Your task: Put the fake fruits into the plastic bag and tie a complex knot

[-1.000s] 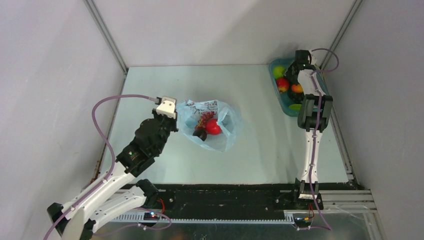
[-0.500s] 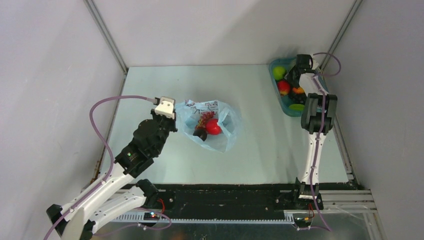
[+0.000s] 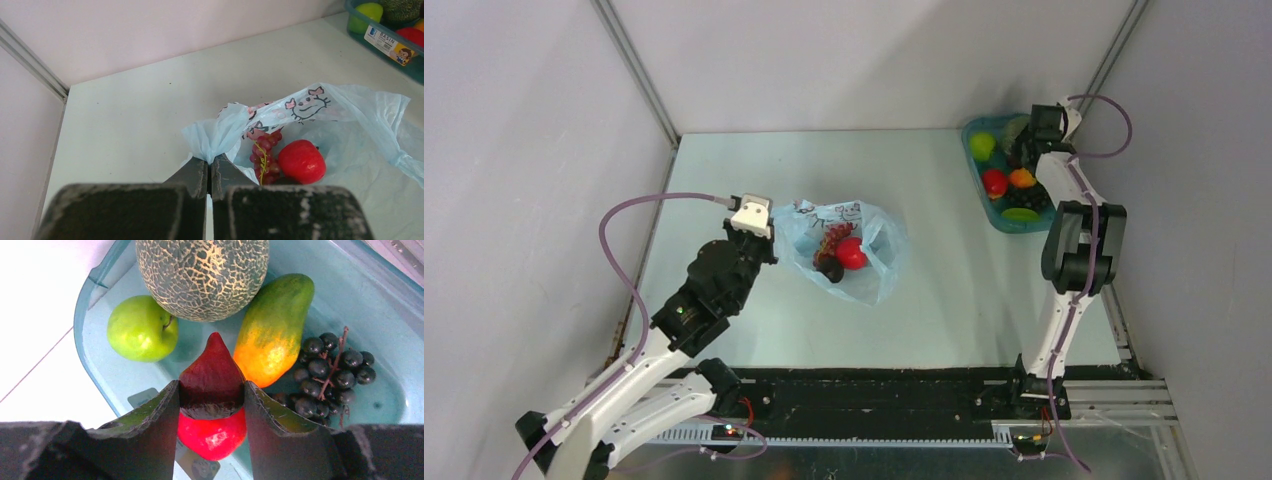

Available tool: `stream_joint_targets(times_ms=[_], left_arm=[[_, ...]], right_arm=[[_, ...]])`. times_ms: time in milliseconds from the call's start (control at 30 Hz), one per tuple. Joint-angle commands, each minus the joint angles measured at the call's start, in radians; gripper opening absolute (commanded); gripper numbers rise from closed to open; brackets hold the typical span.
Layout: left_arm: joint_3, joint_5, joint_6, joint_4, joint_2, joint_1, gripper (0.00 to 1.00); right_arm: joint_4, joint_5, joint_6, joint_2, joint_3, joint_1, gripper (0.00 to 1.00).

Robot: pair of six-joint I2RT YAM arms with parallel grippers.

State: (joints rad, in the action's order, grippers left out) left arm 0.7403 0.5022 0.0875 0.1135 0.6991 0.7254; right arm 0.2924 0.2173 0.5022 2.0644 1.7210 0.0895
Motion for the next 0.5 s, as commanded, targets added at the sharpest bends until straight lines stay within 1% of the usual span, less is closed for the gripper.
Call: stream_joint_targets(times_ms=[0, 67, 200, 267, 367, 400, 467], left_arm=[[-0.003, -0.002, -0.002, -0.037, -0.012, -0.003, 0.0], [-0.003, -0.002, -0.002, -0.037, -0.011, -0.003, 0.0], [-0.002, -0.008, -0.006, -0.038, -0.01, -0.004, 0.0], [-0.004, -0.014, -0.009, -0.038, -0.006, -0.002, 0.0], [-0.001, -0.025, -0.017, -0.037, -0.003, -0.002, 0.0], [-0.001, -0.029, -0.019, -0.037, -0.002, -0.001, 0.0], [0.0, -0.031, -0.02, -0.037, -0.001, -0.002, 0.0]], right_arm=[[-0.068, -0.001, -0.035, -0.084, -0.082, 0.007, 0.13], [-0.092, -0.025, -0.047, -0.123, -0.132, 0.006, 0.12], [-0.156, -0.086, -0.094, -0.274, -0.258, 0.0, 0.12], [-0.148, -0.131, -0.119, -0.343, -0.299, -0.007, 0.12], [-0.093, -0.194, -0.163, -0.438, -0.335, -0.034, 0.11], [-0.084, -0.2, -0.171, -0.491, -0.355, -0.055, 0.11], [-0.075, -0.265, -0.207, -0.571, -0.398, -0.101, 0.11]])
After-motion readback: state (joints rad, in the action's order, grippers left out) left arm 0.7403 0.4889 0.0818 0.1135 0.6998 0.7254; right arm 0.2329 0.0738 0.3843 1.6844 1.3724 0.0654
